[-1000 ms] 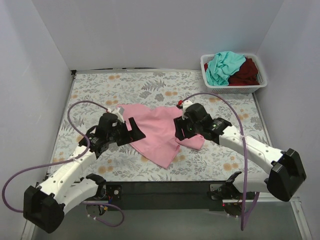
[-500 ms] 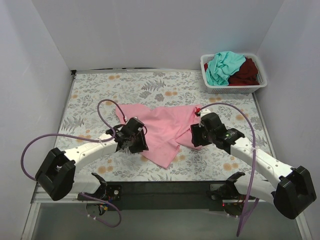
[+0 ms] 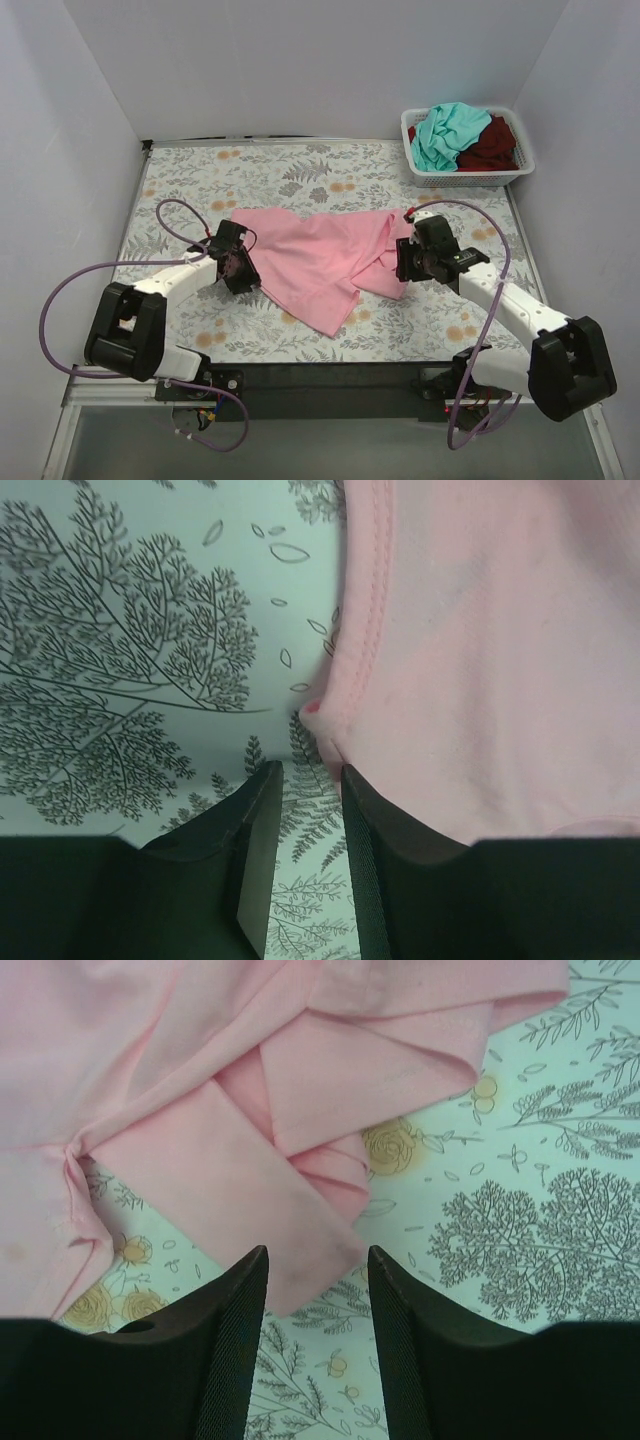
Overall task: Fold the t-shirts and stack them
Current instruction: Flatten the tshirt out
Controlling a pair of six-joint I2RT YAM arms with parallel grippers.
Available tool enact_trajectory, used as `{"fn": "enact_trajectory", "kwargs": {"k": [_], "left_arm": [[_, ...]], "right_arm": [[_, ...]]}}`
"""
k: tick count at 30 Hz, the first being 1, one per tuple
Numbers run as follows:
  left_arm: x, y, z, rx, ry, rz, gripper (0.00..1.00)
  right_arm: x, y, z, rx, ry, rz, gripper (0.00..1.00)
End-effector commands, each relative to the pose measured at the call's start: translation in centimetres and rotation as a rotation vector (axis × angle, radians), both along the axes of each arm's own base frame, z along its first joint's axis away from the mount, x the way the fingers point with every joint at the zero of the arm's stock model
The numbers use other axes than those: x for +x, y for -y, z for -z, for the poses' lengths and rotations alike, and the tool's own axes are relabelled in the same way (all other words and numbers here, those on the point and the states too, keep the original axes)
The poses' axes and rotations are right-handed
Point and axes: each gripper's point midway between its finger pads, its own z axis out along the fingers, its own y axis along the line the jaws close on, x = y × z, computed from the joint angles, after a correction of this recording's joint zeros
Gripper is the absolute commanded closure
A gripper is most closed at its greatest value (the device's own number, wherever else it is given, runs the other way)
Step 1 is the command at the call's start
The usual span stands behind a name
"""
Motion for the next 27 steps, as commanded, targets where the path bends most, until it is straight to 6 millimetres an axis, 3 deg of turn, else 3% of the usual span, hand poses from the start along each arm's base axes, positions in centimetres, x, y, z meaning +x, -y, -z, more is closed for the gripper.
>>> {"fn": "enact_trajectory", "kwargs": {"k": [1, 9, 13, 18, 27], "left_arm": [[1.1, -0.9, 0.2, 0.027, 0.024, 0.026, 0.71], [0.9, -0.7, 1.7, 0.018, 0.007, 0.037, 0.72], [0.9, -0.8, 2.1, 0.025, -0.007, 0.033, 0.83], [1.0, -0.8, 2.2, 0.030, -0.012, 0.028, 1.00], [1.5, -2.1, 1.8, 0.084, 0.000, 0.019, 1.00]], "right_arm": [[4.3, -1.1, -2.5, 0.084, 0.104, 0.016, 0.50], [9.0, -2.2, -2.5, 0.190, 0.133, 0.059, 0.50], [10.5, -2.3, -2.0, 0.197, 0.138, 0.080, 0.50], [11.6, -2.0, -1.2, 0.187, 0.130, 0.106, 0.50], [13.1, -2.0, 1.2, 0.173, 0.095, 0.116, 0.53]]}}
